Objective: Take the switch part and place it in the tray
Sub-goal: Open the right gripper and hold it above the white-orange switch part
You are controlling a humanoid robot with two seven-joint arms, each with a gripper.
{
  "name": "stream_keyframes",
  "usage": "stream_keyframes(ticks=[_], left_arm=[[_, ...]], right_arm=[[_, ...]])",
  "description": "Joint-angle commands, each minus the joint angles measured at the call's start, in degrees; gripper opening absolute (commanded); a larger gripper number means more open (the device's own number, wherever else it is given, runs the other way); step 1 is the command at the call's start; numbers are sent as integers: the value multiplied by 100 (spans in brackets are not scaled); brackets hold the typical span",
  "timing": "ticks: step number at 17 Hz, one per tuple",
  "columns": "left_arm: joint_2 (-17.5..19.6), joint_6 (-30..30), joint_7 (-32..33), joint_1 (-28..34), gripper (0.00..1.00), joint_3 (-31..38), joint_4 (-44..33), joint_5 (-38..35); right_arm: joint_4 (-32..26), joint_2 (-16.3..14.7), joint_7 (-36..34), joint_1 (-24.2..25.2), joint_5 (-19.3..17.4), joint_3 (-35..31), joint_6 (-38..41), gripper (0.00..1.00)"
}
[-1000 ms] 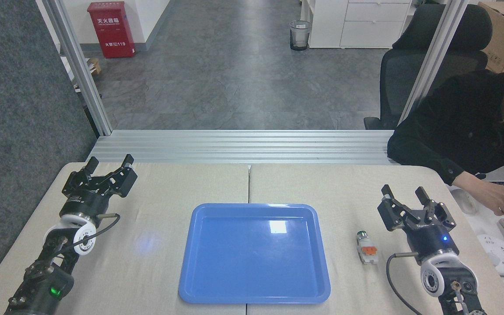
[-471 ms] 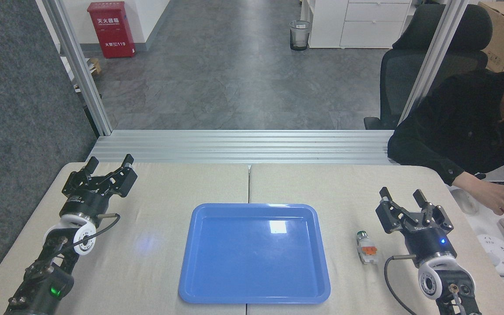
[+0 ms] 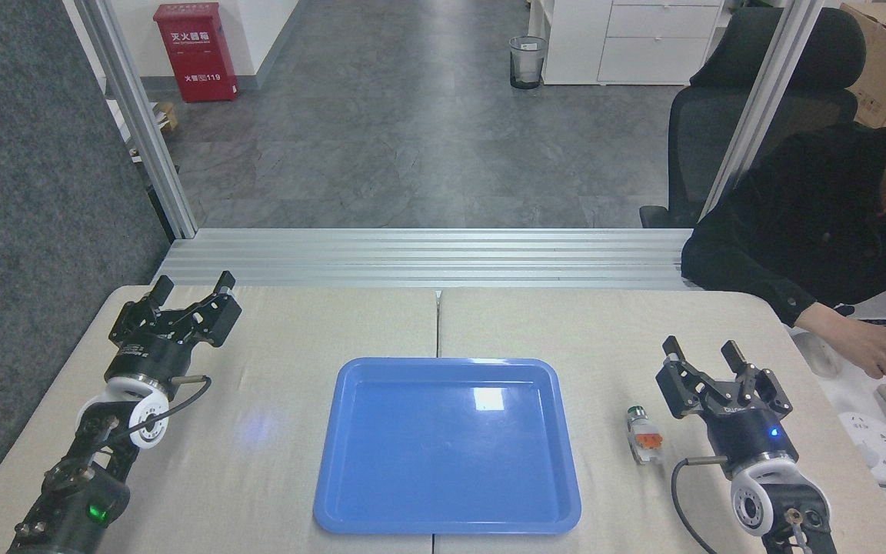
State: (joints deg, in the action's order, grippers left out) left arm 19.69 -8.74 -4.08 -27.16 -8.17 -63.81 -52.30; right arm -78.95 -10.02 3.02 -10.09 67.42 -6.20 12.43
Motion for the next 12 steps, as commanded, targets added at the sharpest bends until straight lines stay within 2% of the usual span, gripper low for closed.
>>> stream_keyframes(ticks=[1,10,11,12], left_arm=[[0,4,3,0,100,0,0,0],[0,4,3,0,100,0,0,0],[0,4,3,0,100,0,0,0],[0,4,3,0,100,0,0,0]], right_arm=[[-112,70,-3,69,-1,-4,5,95],[-112,123,14,69,8,22,-4,95],[-112,158,32,95,60,75,-4,95],[-86,263,110,191,278,75,-13,95]])
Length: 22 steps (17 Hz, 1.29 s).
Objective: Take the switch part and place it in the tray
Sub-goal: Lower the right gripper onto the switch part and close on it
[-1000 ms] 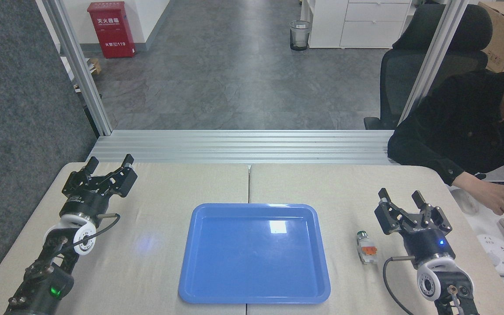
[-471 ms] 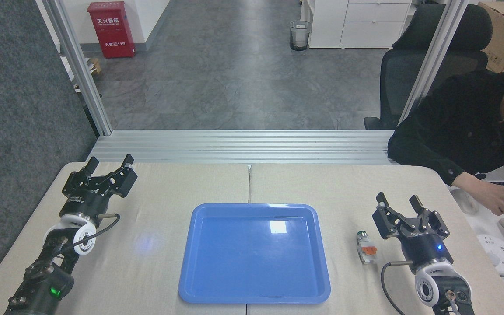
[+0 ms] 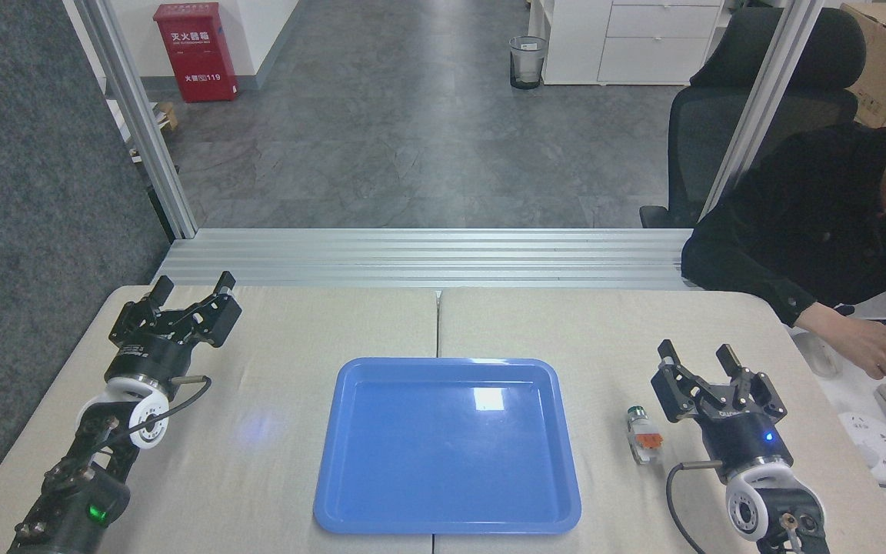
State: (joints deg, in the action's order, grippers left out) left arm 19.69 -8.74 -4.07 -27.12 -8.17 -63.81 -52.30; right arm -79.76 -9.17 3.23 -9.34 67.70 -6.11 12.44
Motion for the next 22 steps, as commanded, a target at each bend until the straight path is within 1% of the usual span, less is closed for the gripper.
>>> stream_keyframes(ticks=[1,2,4,6,10,11,13,14,17,19,21,22], left_arm=[[0,4,3,-4,100,0,0,0],[0,-5,3,5,100,0,0,0],[0,4,3,-4,100,0,0,0],[0,4,3,-3,100,9,0,0],[0,4,3,-4,100,0,0,0],[0,4,3,-4,100,0,0,0],[0,4,3,-4,100,0,0,0],[0,4,3,-4,100,0,0,0],[0,4,3,-4,100,0,0,0],[0,4,3,-4,100,0,0,0],[0,-5,3,-4,100,0,0,0],[0,4,3,-4,100,0,0,0]], right_arm=[[4,240,204,213,409,66,-5,94],[13,310,344,318,480,66,4,95],[117,459,643,407,507,75,-14,95],[180,539,697,433,516,75,-49,94],[504,522,706,495,524,84,-58,93],[627,522,706,486,577,84,-58,93],[1013,504,697,425,682,101,-58,91],[1119,504,697,407,700,163,-58,90],[1331,513,697,381,718,348,-67,87],[1471,513,697,214,831,435,-119,85],[1507,513,653,205,832,436,-146,77],[1524,521,636,213,832,427,-155,68]])
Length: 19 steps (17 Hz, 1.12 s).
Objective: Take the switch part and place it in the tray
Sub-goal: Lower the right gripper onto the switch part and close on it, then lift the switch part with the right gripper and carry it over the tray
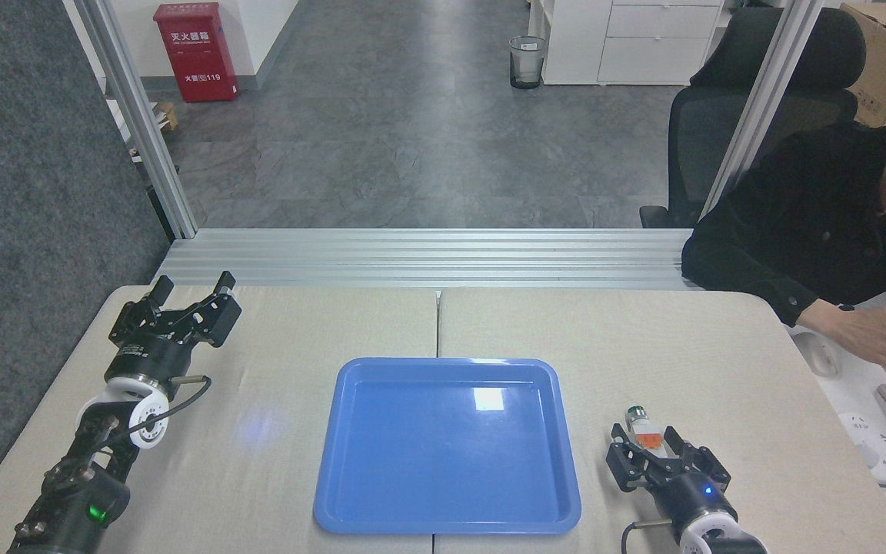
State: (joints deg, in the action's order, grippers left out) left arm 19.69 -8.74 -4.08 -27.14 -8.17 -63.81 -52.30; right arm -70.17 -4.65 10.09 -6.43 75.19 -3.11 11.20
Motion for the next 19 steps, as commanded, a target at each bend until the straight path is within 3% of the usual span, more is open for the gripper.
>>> stream_keyframes(ticks=[1,3,7,10,11,14,16,18,19], left_arm=[[0,4,3,-2,100,0,0,0],[0,4,3,-2,100,0,0,0],[0,4,3,7,100,0,0,0],[0,-5,3,-2,100,0,0,0],[0,3,3,-2,100,0,0,0],[0,4,3,-2,100,8,0,0],[0,-5,3,-2,100,0,0,0],[0,-5,3,7,100,0,0,0],[0,3,3,7,100,0,0,0]], right_arm=[[565,78,-51,-69,84,127,-22,40],[557,78,-42,-69,84,127,-30,0],[417,69,-199,-208,-109,21,-83,0],[-678,95,-376,-753,-723,-94,-162,0],[-1048,139,-358,-824,-734,-32,-110,0],[-1798,621,-323,-851,-681,1345,180,0],[-1790,824,130,-755,-341,1672,277,0],[-1467,825,730,-448,616,1945,268,0],[-1378,799,749,-386,776,1946,269,0]])
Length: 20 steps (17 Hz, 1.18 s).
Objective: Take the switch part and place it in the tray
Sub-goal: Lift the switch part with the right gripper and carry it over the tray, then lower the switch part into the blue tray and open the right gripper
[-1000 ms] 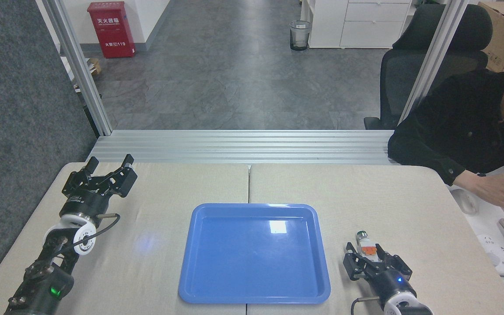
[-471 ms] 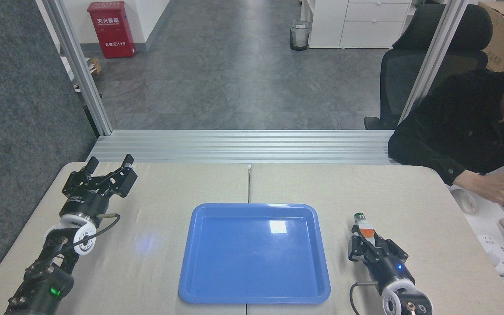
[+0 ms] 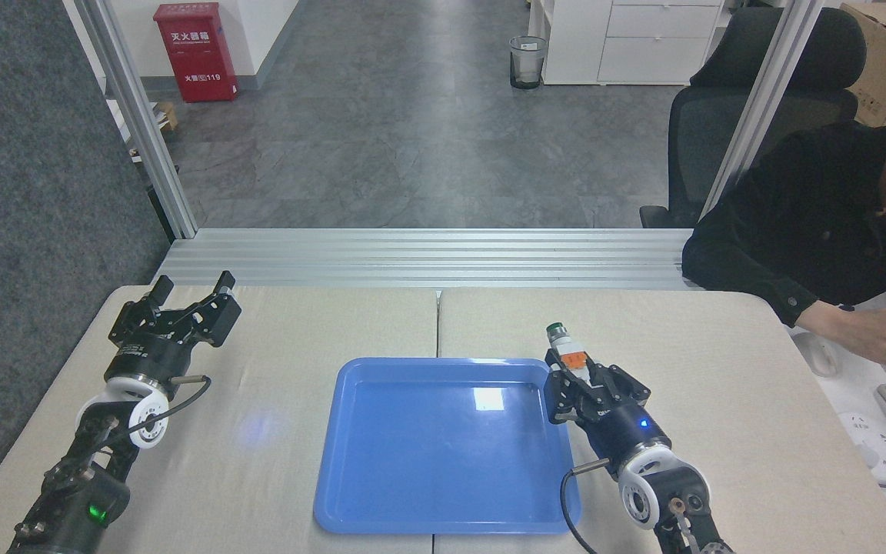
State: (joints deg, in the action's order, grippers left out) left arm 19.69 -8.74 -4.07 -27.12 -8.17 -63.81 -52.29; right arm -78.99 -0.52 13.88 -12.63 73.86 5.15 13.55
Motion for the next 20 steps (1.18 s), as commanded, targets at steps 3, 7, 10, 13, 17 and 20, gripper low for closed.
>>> stream_keyframes(ticks=[3,7,10,13,17,20], left_arm=[[0,3,3,5,100,-1,0,0],[0,4,3,5,100,-1,0,0],[0,-5,3,-3,100,-1,0,0],[0,4,3,-3,100,-1,0,0],[0,4,3,5,100,-1,0,0],[0,4,3,-3,100,-1,0,0]], right_arm=[[-345,343,414,243,937,1050,16,0],[-336,430,440,225,929,1058,-80,0],[5,527,643,252,929,1111,-177,0],[42,527,660,331,920,1077,-203,66],[24,518,249,270,-50,726,-370,100],[24,396,107,-63,-425,-2,-371,100]])
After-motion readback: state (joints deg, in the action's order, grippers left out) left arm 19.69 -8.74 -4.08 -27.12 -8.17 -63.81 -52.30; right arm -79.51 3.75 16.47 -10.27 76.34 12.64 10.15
